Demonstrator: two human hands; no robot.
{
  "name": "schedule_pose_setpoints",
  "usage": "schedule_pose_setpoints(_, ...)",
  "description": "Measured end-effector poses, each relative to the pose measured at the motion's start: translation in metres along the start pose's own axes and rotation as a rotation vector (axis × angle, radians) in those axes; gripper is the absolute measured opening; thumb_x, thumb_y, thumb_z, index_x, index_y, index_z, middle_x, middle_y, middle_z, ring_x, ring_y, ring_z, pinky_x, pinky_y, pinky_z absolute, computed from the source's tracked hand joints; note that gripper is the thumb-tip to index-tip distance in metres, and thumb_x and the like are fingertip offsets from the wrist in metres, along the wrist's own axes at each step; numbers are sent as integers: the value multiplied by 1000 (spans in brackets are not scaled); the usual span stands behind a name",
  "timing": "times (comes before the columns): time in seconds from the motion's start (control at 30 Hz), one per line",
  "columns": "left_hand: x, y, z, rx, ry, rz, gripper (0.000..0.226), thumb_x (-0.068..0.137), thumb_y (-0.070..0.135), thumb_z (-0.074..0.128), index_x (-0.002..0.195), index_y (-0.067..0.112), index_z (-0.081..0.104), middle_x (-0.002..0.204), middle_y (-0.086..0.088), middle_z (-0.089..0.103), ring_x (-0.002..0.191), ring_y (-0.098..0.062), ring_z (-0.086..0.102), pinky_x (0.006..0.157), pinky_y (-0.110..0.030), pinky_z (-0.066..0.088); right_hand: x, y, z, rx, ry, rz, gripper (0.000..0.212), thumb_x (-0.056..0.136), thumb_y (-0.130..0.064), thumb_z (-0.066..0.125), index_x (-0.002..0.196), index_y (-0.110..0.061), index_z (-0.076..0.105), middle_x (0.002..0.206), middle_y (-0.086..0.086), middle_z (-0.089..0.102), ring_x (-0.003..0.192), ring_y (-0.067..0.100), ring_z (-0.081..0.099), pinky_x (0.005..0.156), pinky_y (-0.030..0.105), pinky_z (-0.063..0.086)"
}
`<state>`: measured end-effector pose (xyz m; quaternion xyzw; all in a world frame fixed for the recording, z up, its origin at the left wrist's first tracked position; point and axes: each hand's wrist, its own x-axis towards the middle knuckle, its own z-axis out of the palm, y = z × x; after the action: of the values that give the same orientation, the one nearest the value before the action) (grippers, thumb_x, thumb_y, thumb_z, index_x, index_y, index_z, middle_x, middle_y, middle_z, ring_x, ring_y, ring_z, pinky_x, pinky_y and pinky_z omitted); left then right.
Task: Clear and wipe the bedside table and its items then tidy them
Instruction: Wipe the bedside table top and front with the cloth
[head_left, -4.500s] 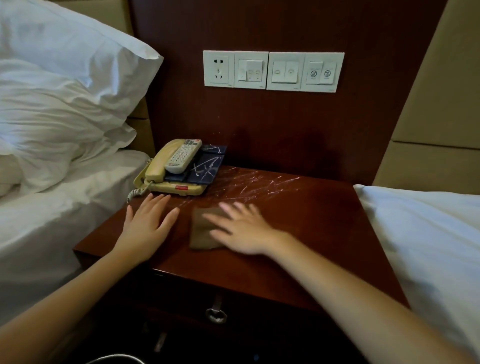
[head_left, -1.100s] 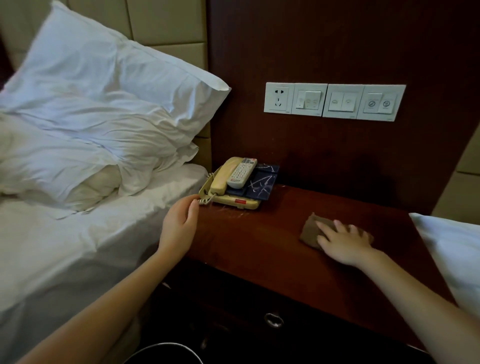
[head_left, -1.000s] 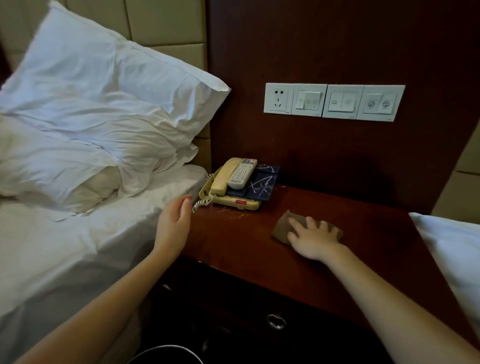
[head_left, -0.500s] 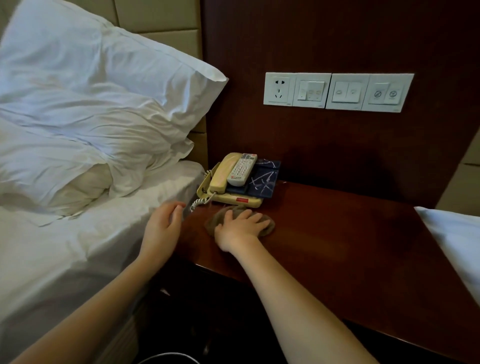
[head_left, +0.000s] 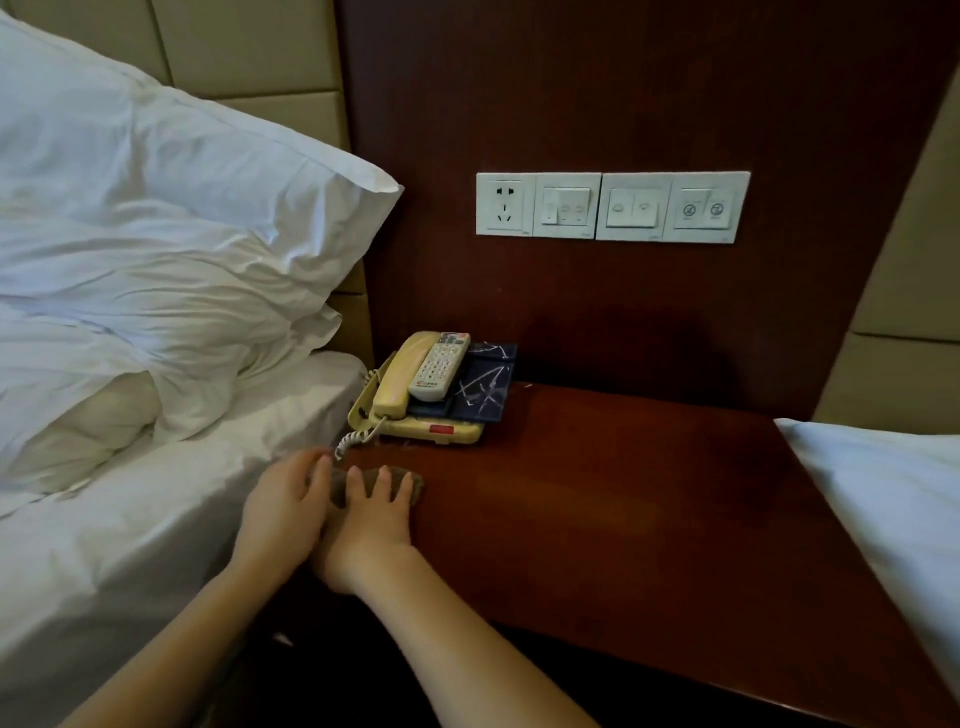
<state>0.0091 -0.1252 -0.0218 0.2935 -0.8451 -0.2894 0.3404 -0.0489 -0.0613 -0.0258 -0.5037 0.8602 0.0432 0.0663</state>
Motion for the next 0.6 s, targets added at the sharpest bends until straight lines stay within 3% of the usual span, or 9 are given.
schedule_pose_setpoints(0.1, -8, 11, 18, 166, -210, -27, 37, 100, 26, 35, 129, 14, 54, 131, -5, 56, 125, -21, 47, 112, -43, 22, -16, 14, 7, -42, -9, -34, 78, 97, -42, 38, 152, -16, -11, 159, 12, -11, 143, 42, -11, 112, 61, -10)
schedule_pose_setpoints(0.17, -16, 26, 23, 206, -314, -19, 40, 101, 29, 29, 134, 16, 49, 140, -2, 49, 135, -17, 35, 115, -40, 7, -32, 24, 6, -29, -9, -35, 78, 98, -44, 36, 151, -17, -13, 159, 13, -10, 144, 41, -11, 113, 60, -9)
schedule_pose_setpoints(0.43, -72, 96, 70, 179, -408, 139, 48, 100, 38, 25, 138, 17, 44, 142, -1, 47, 134, -13, 37, 118, -40, 5, -109, 100, 25, 23, 21, 50, 69, 97, -42, 34, 153, -22, -1, 160, 12, 0, 146, 32, -8, 116, 53, -6)
schedule_pose_setpoints(0.6, -111, 161, 127, 135, -561, 300, 59, 96, 52, 23, 145, 19, 32, 154, -3, 27, 144, -14, 17, 117, -43, 1, -177, 187, 37, 66, 67, 214, 68, 96, -49, 34, 153, -31, 2, 161, 1, -1, 146, 28, -2, 118, 47, 0)
